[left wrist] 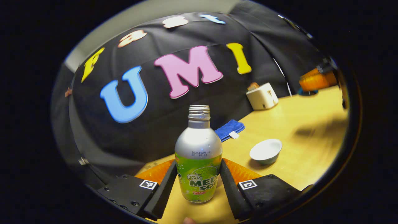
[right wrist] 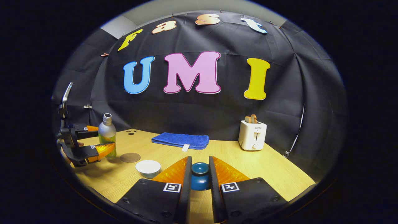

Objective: Open the teacup lid with one hand, grasp the water bottle and pour water into the teacup with the other hand; after pouring, place the water bottle on the coaster and then close the teacup lid.

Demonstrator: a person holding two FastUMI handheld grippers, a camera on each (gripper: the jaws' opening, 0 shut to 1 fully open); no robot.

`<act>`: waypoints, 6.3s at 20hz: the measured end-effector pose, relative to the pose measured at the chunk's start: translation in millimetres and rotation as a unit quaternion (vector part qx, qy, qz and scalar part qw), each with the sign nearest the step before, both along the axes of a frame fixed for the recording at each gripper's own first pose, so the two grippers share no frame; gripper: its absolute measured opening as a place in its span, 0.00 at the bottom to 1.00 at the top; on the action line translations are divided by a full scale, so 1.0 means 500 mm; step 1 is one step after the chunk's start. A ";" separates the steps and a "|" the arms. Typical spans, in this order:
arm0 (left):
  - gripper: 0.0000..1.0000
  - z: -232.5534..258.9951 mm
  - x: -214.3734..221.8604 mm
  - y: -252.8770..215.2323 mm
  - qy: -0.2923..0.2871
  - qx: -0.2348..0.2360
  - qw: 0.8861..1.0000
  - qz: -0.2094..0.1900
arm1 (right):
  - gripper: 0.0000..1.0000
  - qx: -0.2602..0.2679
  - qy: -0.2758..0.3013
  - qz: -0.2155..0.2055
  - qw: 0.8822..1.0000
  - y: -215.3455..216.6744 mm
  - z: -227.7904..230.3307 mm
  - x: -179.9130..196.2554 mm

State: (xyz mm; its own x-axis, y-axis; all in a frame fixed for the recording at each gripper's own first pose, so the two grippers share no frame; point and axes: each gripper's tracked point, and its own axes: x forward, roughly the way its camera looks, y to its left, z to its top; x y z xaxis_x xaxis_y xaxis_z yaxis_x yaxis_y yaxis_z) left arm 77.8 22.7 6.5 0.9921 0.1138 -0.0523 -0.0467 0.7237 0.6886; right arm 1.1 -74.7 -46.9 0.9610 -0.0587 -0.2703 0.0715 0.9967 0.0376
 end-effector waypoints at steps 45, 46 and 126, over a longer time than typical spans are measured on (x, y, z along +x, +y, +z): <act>0.80 -0.023 0.124 -0.017 0.099 0.640 0.761 -0.037 | 0.32 -0.018 -0.040 -0.024 0.999 -0.080 0.087 -0.063; 0.80 -0.020 0.125 -0.016 0.097 0.644 0.758 -0.039 | 0.32 -0.017 -0.041 -0.024 0.999 -0.080 0.089 -0.063; 0.90 -0.062 0.005 0.087 -0.034 -0.368 0.929 0.035 | 0.32 0.061 -0.019 0.059 0.996 0.101 0.033 0.003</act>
